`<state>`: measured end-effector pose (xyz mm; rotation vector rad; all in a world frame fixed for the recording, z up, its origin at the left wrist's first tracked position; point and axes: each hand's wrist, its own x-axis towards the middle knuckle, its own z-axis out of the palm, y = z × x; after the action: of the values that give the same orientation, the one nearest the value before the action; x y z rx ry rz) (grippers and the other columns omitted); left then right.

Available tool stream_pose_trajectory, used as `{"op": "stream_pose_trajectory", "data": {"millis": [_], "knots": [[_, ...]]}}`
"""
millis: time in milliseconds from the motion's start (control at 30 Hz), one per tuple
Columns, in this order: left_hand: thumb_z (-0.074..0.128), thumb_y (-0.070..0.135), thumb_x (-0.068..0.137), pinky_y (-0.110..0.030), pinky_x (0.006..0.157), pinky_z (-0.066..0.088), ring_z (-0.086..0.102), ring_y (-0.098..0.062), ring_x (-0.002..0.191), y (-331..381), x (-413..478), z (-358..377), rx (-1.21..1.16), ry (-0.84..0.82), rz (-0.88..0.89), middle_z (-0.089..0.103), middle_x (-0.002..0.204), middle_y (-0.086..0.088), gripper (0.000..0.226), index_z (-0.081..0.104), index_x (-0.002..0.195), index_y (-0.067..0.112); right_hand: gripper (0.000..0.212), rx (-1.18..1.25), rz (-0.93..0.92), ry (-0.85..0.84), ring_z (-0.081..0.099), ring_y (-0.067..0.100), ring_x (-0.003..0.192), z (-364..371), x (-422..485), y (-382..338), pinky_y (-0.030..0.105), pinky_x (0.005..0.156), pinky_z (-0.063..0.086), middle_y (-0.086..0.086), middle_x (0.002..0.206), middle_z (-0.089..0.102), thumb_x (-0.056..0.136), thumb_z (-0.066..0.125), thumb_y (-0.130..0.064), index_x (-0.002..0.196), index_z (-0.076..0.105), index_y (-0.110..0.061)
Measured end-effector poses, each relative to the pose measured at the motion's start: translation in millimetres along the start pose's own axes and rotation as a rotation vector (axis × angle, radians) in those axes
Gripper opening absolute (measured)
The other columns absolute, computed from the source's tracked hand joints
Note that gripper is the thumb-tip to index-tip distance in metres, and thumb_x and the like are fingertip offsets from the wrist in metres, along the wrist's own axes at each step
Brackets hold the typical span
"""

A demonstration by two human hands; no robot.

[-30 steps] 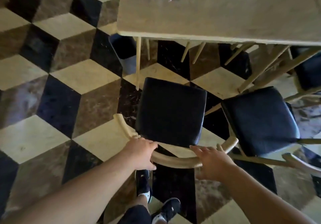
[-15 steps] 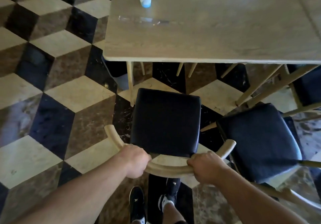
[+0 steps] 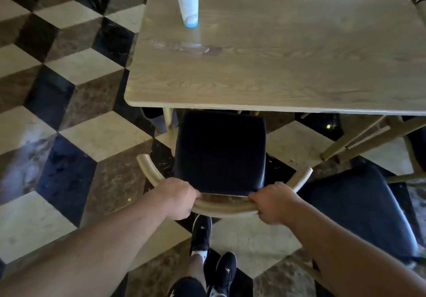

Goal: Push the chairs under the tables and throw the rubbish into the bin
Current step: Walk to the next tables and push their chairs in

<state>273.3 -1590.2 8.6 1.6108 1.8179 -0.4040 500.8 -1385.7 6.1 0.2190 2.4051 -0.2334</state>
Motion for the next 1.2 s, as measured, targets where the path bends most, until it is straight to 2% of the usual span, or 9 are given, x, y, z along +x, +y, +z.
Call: {"op": "stream_pose_trajectory", "data": {"millis": [200, 333, 533, 633, 800, 900, 1067, 1200], "knots": [[0.065, 0.029, 0.086, -0.037, 0.057, 0.041, 0.056, -0.014, 0.066, -33.6, 41.1, -32.8, 0.0, 0.043, 0.016, 0.056, 0.073, 0.012, 0.015, 0.055, 0.09, 0.04, 0.023, -0.003, 0.012, 0.022, 0.058, 0.02, 0.077, -35.4, 34.8, 38.6, 0.041, 0.075, 0.037, -0.011, 0.08, 0.057, 0.087, 0.056, -0.03, 0.108, 0.057, -0.038], [0.066, 0.032, 0.085, -0.034, 0.052, 0.037, 0.053, -0.01, 0.062, -51.1, 63.8, -46.3, -0.011, 0.064, 0.01, 0.056, 0.071, 0.014, 0.017, 0.066, 0.1, 0.039, 0.02, 0.011, 0.001, 0.051, 0.061, 0.02, 0.078, -52.2, 52.9, 59.3, 0.041, 0.075, 0.038, -0.01, 0.08, 0.059, 0.086, 0.058, -0.031, 0.104, 0.055, -0.039], [0.066, 0.033, 0.087, -0.034, 0.054, 0.04, 0.051, -0.007, 0.062, -64.3, 82.1, -64.8, -0.013, 0.057, 0.008, 0.056, 0.071, 0.014, 0.012, 0.061, 0.096, 0.04, 0.024, -0.013, 0.01, 0.048, 0.051, 0.018, 0.071, -67.8, 71.6, 78.5, 0.039, 0.072, 0.034, -0.013, 0.072, 0.048, 0.085, 0.06, -0.031, 0.108, 0.059, -0.038], [0.065, 0.031, 0.089, -0.036, 0.059, 0.043, 0.054, -0.011, 0.065, -63.5, 87.8, -70.7, -0.008, 0.049, 0.012, 0.055, 0.073, 0.013, 0.017, 0.067, 0.106, 0.035, 0.027, -0.025, 0.013, 0.028, 0.053, 0.018, 0.074, -74.2, 72.7, 83.3, 0.039, 0.073, 0.034, -0.013, 0.076, 0.051, 0.086, 0.06, -0.033, 0.113, 0.06, -0.039], [0.064, 0.032, 0.092, -0.038, 0.064, 0.051, 0.06, -0.016, 0.071, -53.4, 94.4, -69.1, 0.009, 0.009, 0.017, 0.061, 0.079, 0.01, 0.021, 0.065, 0.114, 0.031, 0.024, -0.047, 0.048, 0.063, 0.066, 0.021, 0.09, -73.5, 65.2, 85.7, 0.039, 0.077, 0.039, -0.008, 0.095, 0.067, 0.091, 0.059, -0.033, 0.114, 0.063, -0.036], [0.062, 0.032, 0.092, -0.037, 0.062, 0.051, 0.061, -0.016, 0.071, -53.1, 98.0, -69.9, 0.01, -0.029, 0.018, 0.063, 0.081, 0.009, 0.025, 0.063, 0.117, 0.033, 0.021, -0.067, 0.068, 0.085, 0.065, 0.024, 0.092, -67.8, 64.0, 85.7, 0.039, 0.079, 0.042, -0.005, 0.097, 0.067, 0.091, 0.059, -0.033, 0.112, 0.063, -0.033], [0.063, 0.034, 0.093, -0.035, 0.058, 0.043, 0.056, -0.012, 0.068, -53.1, 97.5, -70.4, 0.027, -0.007, 0.044, 0.059, 0.078, 0.012, 0.023, 0.064, 0.116, 0.034, 0.023, -0.064, 0.102, 0.096, 0.065, 0.025, 0.096, -63.3, 63.3, 84.7, 0.042, 0.091, 0.048, -0.002, 0.101, 0.067, 0.093, 0.059, -0.034, 0.116, 0.063, -0.032], [0.062, 0.035, 0.094, -0.033, 0.054, 0.038, 0.051, -0.008, 0.064, -57.5, 97.8, -69.7, 0.038, -0.002, 0.072, 0.057, 0.076, 0.012, 0.025, 0.064, 0.119, 0.032, 0.024, -0.072, 0.112, 0.093, 0.065, 0.025, 0.095, -61.7, 64.9, 82.1, 0.041, 0.089, 0.046, -0.003, 0.1, 0.066, 0.093, 0.06, -0.035, 0.117, 0.063, -0.033]]}}
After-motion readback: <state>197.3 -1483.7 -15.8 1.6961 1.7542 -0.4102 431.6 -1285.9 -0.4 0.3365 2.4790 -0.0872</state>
